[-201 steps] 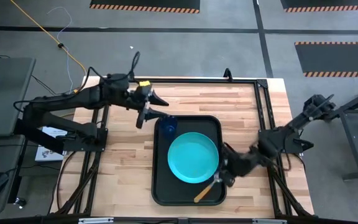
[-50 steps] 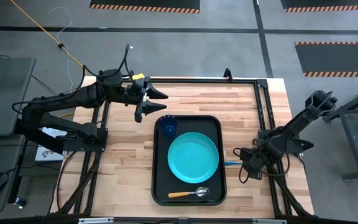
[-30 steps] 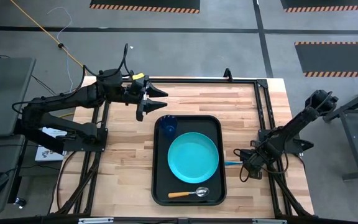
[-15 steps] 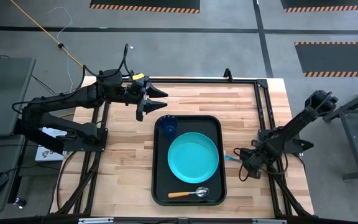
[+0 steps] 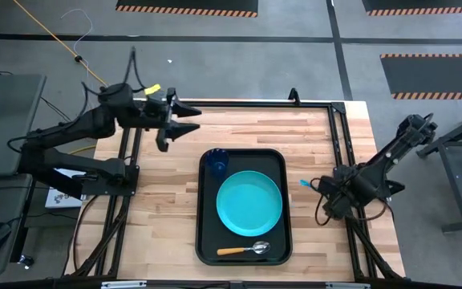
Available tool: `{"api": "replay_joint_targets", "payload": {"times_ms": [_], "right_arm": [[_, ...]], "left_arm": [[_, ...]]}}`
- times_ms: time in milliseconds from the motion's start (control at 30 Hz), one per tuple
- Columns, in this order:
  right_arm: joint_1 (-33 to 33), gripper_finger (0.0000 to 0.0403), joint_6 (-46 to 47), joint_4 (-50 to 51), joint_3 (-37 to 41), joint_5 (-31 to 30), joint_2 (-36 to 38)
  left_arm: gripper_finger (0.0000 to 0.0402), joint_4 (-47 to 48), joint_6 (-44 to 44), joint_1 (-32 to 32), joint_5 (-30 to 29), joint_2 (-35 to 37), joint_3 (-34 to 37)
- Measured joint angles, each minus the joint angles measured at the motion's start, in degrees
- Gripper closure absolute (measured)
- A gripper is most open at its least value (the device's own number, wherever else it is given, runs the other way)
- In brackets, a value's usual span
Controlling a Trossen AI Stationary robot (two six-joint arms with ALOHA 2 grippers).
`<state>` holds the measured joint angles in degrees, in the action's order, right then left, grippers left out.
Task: Pick and place plate/cup/fork/spoon on tray
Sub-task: Put the purple fork in the black tray beside the spoon
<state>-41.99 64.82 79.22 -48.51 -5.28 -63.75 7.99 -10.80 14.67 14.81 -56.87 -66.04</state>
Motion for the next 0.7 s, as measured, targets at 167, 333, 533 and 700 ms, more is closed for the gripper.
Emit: {"api": "replay_joint_targets", "payload": {"times_ms": [167, 333, 533, 700], "right_arm": [[2.42, 0.0402, -0.68, -0.5, -7.69, -8.11, -0.12], [8.64, 0.0402, -10.15, -3.93, -12.71, -9.53, -5.52], [15.38, 0.0402, -26.12, -11.86, -20.13, -9.56, -16.53], [18.59, 0.0402, -34.79, -15.18, -27.69, -10.61, -24.87]], "left_arm": [[0.0186, 3.3, 0.43, 0.12, 0.01, 2.1, -0.07], [0.0186, 11.17, -5.68, -1.06, 1.99, 1.73, -0.07], [0.0186, 14.16, -23.18, -4.69, 4.74, -0.38, 6.36], [0.0186, 2.16, -43.03, -9.24, -1.74, 3.2, 23.38]]}}
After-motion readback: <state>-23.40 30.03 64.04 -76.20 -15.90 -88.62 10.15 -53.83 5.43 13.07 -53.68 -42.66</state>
